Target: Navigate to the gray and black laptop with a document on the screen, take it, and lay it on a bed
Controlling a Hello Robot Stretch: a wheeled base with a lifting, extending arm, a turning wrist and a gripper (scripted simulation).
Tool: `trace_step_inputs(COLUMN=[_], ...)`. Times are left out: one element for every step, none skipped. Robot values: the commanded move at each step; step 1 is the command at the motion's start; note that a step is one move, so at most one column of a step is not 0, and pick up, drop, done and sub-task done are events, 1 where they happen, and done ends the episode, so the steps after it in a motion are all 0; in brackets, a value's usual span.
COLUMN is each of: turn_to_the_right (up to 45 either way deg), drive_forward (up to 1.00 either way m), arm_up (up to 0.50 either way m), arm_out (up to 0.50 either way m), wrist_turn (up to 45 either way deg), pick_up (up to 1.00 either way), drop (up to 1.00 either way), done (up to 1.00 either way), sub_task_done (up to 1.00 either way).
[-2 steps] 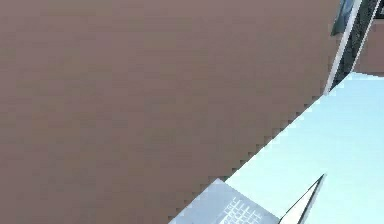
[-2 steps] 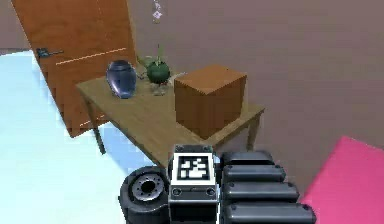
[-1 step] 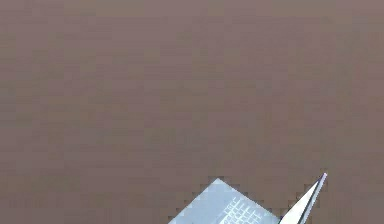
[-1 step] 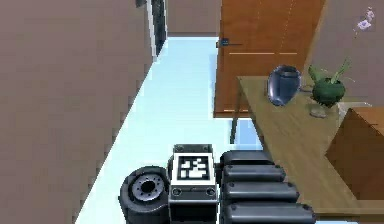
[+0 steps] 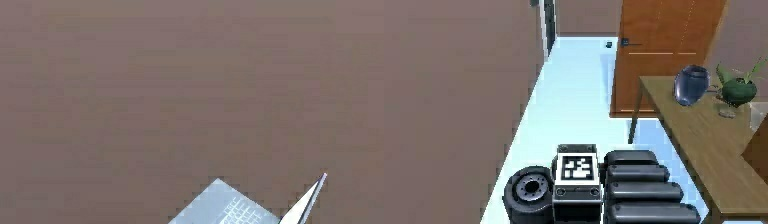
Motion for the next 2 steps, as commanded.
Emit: trace_step_inputs(turn_to_the_right=[45.0, 39.0], drive_forward=[0.00, 0.00], arm_up=[0.00, 0.00], arm_out=[0.00, 0.00], wrist_turn=[0.0, 0.0], pick_up=[0.00, 0.00], drop=[0.00, 0.00], done=[0.00, 0.00], sub_task_done=[0.00, 0.00])
